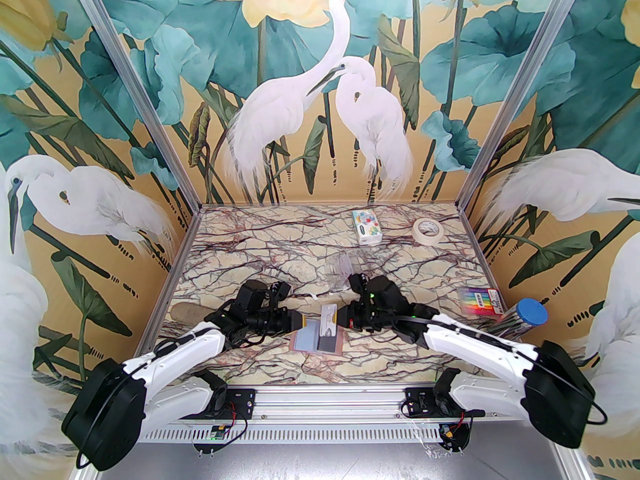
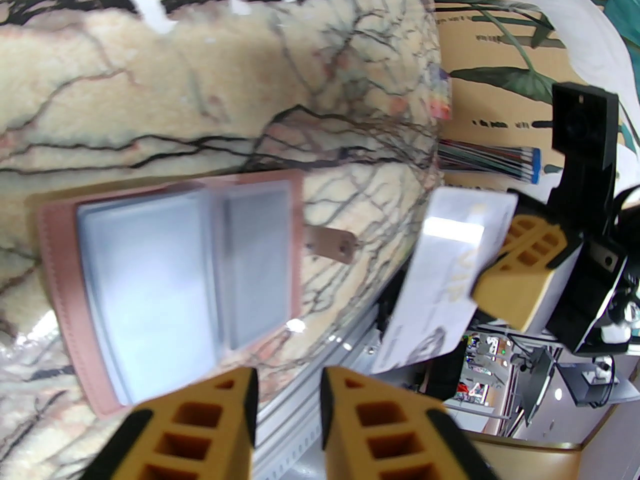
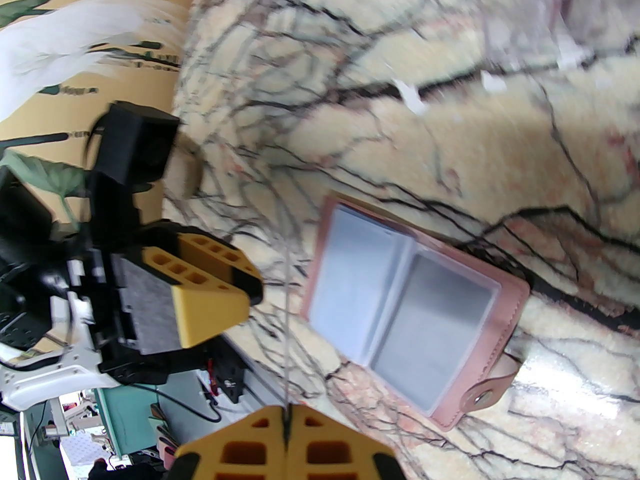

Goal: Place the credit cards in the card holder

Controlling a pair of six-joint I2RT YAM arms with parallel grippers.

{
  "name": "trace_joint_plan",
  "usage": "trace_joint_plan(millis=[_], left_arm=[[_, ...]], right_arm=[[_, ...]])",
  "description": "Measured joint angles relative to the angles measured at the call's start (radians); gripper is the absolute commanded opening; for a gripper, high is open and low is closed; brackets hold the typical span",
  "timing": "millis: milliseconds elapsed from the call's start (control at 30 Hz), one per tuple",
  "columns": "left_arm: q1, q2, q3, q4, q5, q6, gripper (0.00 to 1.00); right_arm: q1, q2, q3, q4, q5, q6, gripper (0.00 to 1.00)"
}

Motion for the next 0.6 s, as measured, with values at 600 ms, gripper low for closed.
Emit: trace_joint_plan(millis=[600], left_arm=[[0.0, 0.127, -0.031, 0.001, -0.106, 0.012, 0.18]], right_arm=[[0.045, 0.225, -0.005, 0.105, 0.049, 0.05, 0.0]])
